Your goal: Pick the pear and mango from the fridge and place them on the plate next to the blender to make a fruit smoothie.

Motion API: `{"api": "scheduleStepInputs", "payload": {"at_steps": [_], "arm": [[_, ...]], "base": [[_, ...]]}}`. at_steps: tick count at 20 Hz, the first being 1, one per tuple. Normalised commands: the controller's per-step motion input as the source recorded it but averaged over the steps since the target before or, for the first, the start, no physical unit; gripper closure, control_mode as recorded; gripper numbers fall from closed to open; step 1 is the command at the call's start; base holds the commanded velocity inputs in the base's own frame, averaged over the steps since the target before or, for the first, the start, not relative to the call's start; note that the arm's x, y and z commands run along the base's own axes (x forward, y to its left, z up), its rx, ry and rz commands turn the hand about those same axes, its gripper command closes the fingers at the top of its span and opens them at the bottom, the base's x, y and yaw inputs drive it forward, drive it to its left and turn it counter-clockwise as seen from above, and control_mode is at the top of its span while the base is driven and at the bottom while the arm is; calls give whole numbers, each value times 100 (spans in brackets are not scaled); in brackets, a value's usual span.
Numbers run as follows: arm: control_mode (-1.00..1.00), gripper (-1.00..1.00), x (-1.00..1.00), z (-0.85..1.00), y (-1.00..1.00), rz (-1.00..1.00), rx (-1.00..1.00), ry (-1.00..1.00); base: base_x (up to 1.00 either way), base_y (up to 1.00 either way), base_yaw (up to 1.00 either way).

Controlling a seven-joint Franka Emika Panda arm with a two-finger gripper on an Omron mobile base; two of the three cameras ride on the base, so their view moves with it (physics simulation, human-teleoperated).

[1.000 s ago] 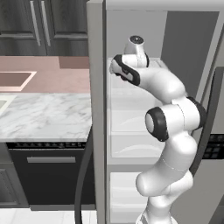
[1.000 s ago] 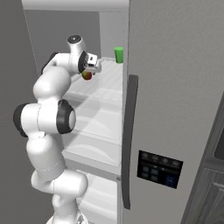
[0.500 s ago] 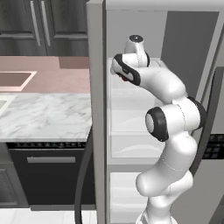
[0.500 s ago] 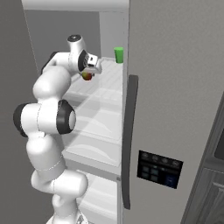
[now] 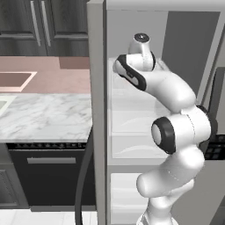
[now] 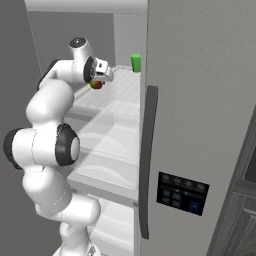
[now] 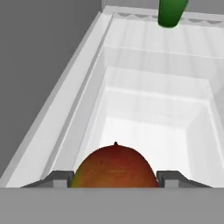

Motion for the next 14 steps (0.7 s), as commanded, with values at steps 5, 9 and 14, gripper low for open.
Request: {"api": "scheduleStepInputs", "payload": {"at_steps": [5, 9, 14], "arm": [[-100, 100, -100, 20, -21, 0, 2, -39], [-100, 100, -100, 47, -26, 0, 4, -42], [-100, 100, -100, 60, -13, -1, 4, -21]], "base": [[0, 0, 0], [0, 0, 0], [0, 0, 0]]}}
